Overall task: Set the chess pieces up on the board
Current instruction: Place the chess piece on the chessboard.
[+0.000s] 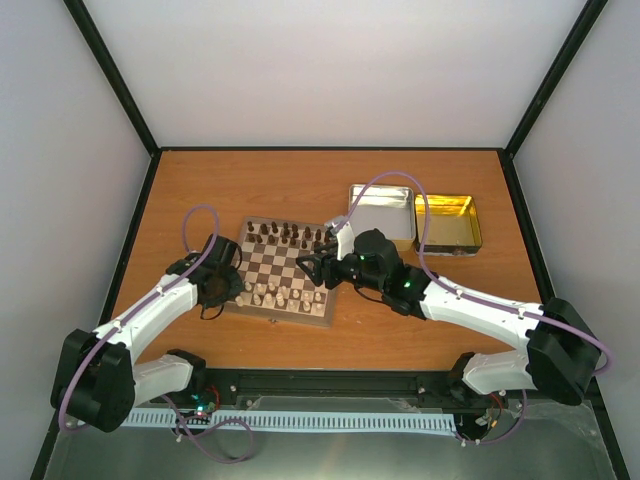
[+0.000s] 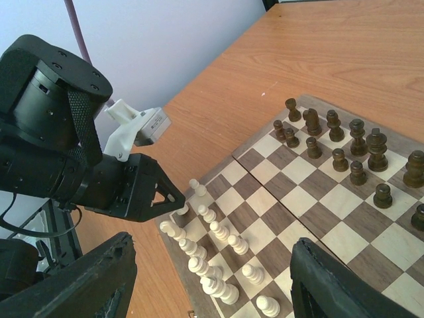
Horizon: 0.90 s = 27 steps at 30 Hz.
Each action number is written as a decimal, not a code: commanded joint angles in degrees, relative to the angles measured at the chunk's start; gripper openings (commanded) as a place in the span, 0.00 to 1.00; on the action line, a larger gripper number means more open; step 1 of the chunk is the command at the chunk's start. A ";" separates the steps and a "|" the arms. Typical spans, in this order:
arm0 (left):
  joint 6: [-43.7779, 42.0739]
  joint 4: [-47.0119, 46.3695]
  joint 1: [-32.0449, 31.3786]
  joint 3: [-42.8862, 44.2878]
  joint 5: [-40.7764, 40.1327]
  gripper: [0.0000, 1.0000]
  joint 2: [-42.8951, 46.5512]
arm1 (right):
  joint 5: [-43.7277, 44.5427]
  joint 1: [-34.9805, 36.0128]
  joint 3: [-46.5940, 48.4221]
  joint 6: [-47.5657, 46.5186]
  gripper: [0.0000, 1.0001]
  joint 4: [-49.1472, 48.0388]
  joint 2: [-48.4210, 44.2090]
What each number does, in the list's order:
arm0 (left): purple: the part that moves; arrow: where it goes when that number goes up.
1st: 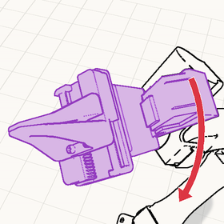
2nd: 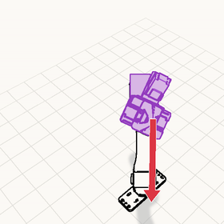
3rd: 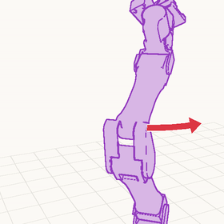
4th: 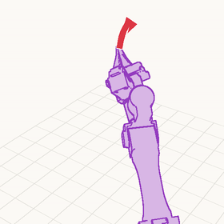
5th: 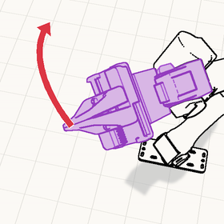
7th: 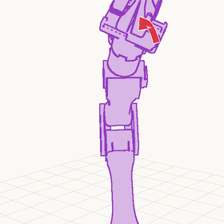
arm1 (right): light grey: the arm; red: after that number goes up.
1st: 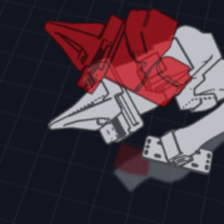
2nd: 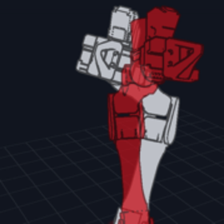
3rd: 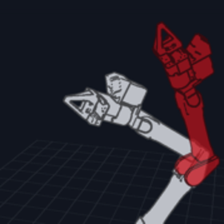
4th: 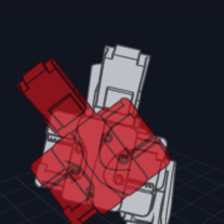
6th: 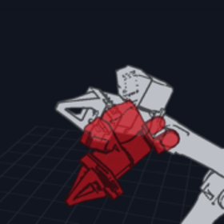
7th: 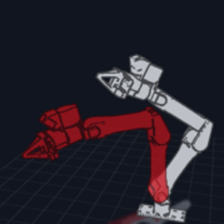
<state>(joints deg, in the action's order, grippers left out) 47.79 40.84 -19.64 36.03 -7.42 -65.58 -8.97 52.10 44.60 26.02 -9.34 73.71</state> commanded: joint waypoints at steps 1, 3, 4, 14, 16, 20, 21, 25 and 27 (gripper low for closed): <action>0.36 2.13 -0.41 0.74 1.17 0.13 -0.01 | 0.42 -0.35 -0.95 0.41 0.64 -1.79 0.71; 0.40 2.54 -0.42 1.17 1.20 0.15 0.14 | 0.40 -0.33 -0.99 0.43 0.64 -1.98 0.65; 0.36 2.77 -0.41 1.41 1.23 0.17 0.22 | 0.44 -0.37 -0.96 0.48 0.64 -2.02 0.73; -0.19 4.89 -0.40 3.35 2.59 0.24 1.87 | 0.27 -0.42 -1.15 0.53 0.64 -2.29 0.66; -0.48 5.27 -0.42 4.01 2.75 0.26 2.50 | 0.34 -0.42 -1.27 0.53 0.64 -2.23 0.56; -0.83 7.03 -0.45 6.06 2.43 0.31 3.57 | 0.31 -0.50 -1.33 0.57 0.64 -2.05 0.31; -0.89 7.79 -0.41 6.48 1.91 0.31 3.99 | 0.28 -0.50 -1.30 0.60 0.64 -2.02 0.25; -0.54 11.01 -0.42 6.67 0.18 0.15 5.89 | 0.26 -0.51 -1.22 0.79 0.64 -2.02 0.19; -0.76 11.43 -0.41 6.07 2.84 0.09 6.77 | 0.23 -0.50 -1.22 0.78 0.64 -1.96 0.17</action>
<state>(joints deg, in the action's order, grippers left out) 47.42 48.47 -19.68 40.80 -5.78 -60.58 -8.99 51.99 44.07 26.41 -10.04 74.22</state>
